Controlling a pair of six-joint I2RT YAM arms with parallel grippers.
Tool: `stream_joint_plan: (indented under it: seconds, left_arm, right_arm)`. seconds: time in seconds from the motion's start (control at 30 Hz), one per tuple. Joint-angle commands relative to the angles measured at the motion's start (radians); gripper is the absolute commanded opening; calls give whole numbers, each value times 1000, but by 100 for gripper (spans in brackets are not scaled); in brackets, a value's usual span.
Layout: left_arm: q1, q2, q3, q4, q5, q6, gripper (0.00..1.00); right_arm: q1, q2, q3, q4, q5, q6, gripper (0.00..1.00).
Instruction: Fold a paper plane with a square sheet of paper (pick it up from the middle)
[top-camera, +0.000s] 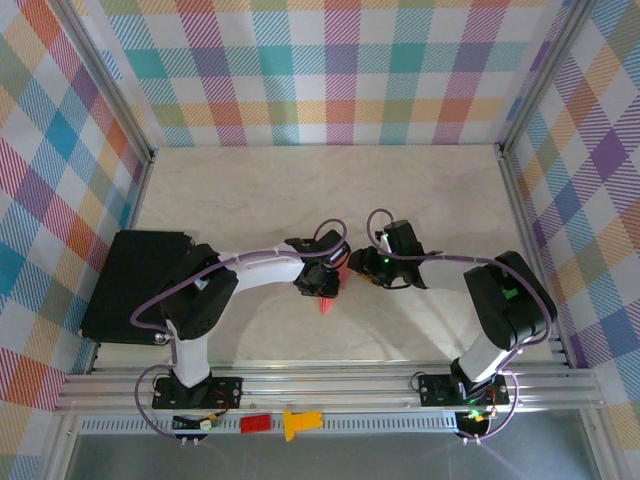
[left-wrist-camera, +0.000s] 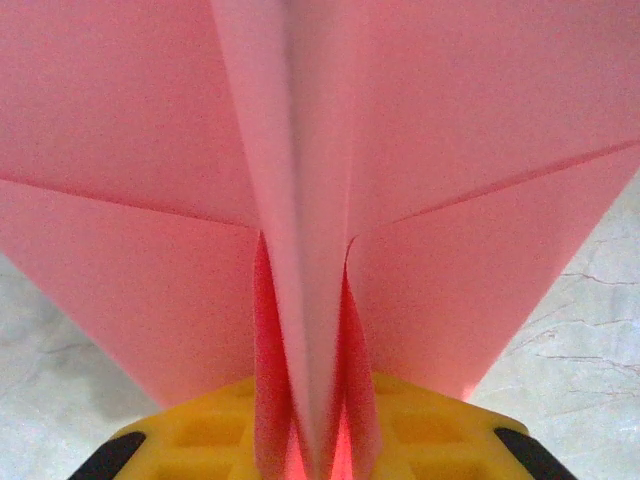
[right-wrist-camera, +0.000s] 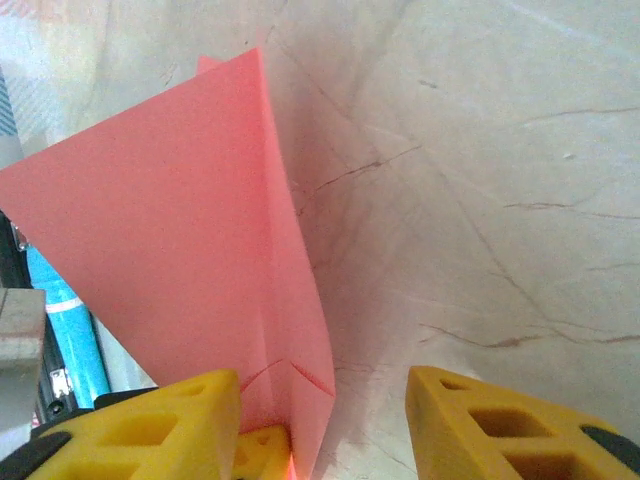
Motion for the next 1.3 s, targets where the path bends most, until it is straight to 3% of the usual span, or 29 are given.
stream_joint_plan:
  seconds: [0.0,0.3,0.53,0.67,1.03,1.27]
  left_arm:
    - [-12,20,26,-43,-28,15,22]
    - [-11,20,57,-72,-60,15,15]
    - [32,-4,142,-110,-120,69,12]
    - [88,60,272,-157,-136,123,11]
    - [207,338,672,-249,-159,190,7]
    - [232,433,751,-267,-170,180,10]
  right_arm:
    - [-9,-29,-19,-9,34,7,48]
    - [-21,-53,-31,-23,63,12,56]
    - [-43,-153,-63,-78,183,-41,82]
    - [-63,-214,-57,-148,268,-104,90]
    - [-119,-288,-50,-219,323,-188,95]
    - [-130,-282,-49,-229,313,-198,95]
